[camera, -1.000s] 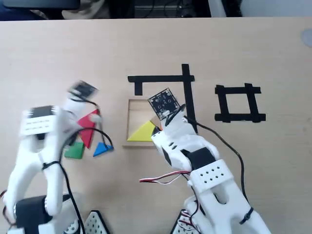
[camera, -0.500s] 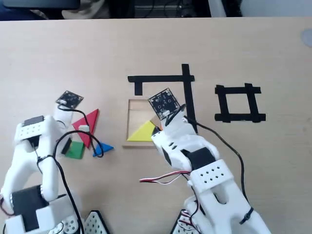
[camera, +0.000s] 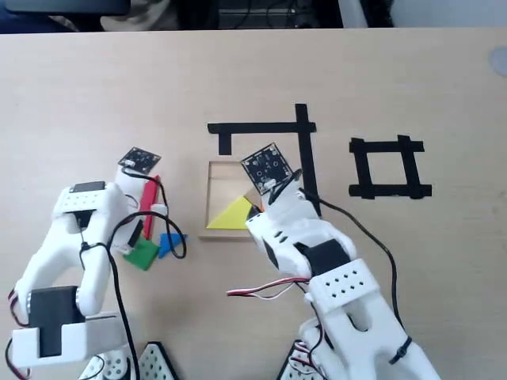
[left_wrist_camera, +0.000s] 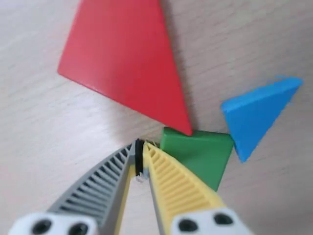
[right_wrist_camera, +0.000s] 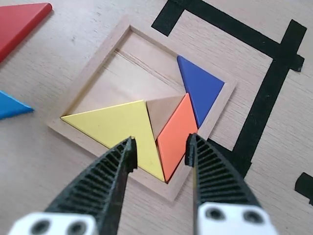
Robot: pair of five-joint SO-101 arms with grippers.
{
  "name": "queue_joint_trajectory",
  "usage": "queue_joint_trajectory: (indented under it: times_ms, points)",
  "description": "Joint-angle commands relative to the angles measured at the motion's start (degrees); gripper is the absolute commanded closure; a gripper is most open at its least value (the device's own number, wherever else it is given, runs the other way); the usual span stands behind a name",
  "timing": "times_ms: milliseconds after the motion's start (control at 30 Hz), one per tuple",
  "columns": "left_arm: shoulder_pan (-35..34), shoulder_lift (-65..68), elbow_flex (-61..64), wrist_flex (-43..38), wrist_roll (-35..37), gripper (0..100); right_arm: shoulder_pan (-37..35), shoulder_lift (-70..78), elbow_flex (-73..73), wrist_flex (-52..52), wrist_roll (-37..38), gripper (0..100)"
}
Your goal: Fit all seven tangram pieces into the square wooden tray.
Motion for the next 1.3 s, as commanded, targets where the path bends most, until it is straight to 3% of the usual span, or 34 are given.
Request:
queue_joint_trajectory:
  times_ms: [0, 133, 300, 400, 533, 733, 900, 967, 1133, 1267]
  points:
    - [2.0, -0.2, -2.3, 1.3, 2.7, 97, 0.9, -1.0, -1.6, -0.8, -0.3, 81.8]
    - [-1.0, -2.3, -6.9, 6.4, 3.4, 97, 0.8, -1.0, -1.7, -0.8, -0.5, 81.6]
    - [-15.3, -13.8, -18.7, 15.9, 3.5, 97, 0.6, -0.9, -4.2, -0.1, -0.6, 81.5]
    - [-25.6, -23.3, -21.0, 20.7, 4.2, 97, 0.4, 0.0, -11.0, 6.1, -0.6, 81.8]
    - [-35.8, -36.5, -13.1, 21.6, 7.5, 97, -6.2, 6.9, -21.6, 12.2, -0.6, 81.8]
    - [-38.3, -53.3, 7.2, 21.6, 9.7, 97, -22.2, 27.6, -34.2, 13.0, 2.1, 81.6]
    - [-50.5, -61.2, 15.2, 17.9, 9.6, 97, -25.8, 48.6, -45.5, 13.5, 3.1, 81.4]
    - [-55.7, -61.4, 17.4, 14.9, 6.9, 97, -26.0, 55.7, -49.4, 13.8, 3.0, 78.9]
    - [-64.9, -61.4, 23.8, 9.7, 0.4, 97, -30.1, 63.3, -54.4, 13.8, 1.1, 61.4]
    - [-70.6, -61.4, 25.5, 9.3, -3.3, 97, -34.0, 63.3, -55.6, 13.5, 3.2, 64.6]
